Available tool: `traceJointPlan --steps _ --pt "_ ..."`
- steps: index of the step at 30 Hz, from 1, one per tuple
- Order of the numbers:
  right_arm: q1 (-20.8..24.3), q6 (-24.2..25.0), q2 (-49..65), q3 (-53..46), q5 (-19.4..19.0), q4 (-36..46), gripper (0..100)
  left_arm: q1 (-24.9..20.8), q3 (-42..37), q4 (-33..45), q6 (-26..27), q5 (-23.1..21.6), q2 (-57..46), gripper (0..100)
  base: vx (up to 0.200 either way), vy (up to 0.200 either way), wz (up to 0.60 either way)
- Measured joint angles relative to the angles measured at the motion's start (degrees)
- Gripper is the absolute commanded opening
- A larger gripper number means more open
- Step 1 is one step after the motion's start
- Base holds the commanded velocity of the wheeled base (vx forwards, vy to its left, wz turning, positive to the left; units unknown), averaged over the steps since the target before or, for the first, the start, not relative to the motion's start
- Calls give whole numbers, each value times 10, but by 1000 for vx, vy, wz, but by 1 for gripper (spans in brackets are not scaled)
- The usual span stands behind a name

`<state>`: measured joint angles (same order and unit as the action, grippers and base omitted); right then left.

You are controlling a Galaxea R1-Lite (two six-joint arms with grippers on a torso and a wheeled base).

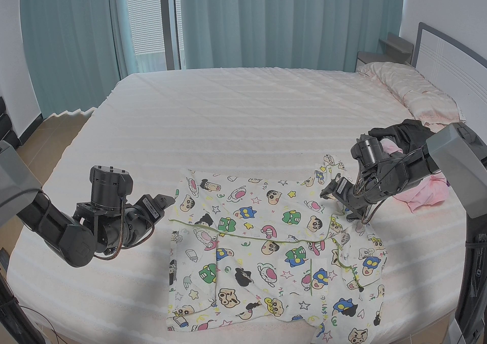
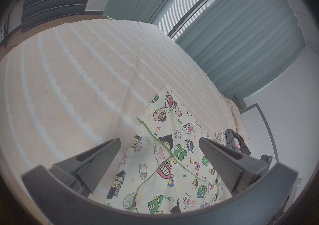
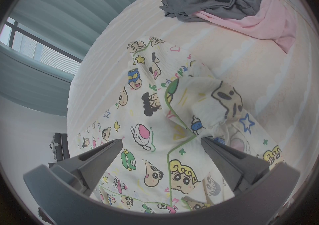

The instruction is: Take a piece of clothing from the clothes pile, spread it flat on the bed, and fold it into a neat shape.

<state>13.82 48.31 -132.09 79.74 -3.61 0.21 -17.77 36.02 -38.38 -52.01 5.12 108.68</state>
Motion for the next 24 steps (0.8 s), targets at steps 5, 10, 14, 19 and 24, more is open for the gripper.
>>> traceJointPlan --steps 5,10,14,19,24 --pt "-1 -8 20 -26 -2 -24 100 0 0 0 0 0 0 100 0 0 0" --pt "-7 -48 69 -73 -1 -29 100 -2 -1 0 0 0 0 100 0 0 0" --pt "-26 -103 115 -134 -2 -32 100 -6 -3 0 0 0 0 100 0 0 0" --pt "-70 -164 158 -220 -18 -58 100 -14 -6 0 0 0 0 100 0 0 0" --pt "-119 -233 179 -292 -82 -109 100 -20 -9 0 0 1 -1 100 0 0 0"
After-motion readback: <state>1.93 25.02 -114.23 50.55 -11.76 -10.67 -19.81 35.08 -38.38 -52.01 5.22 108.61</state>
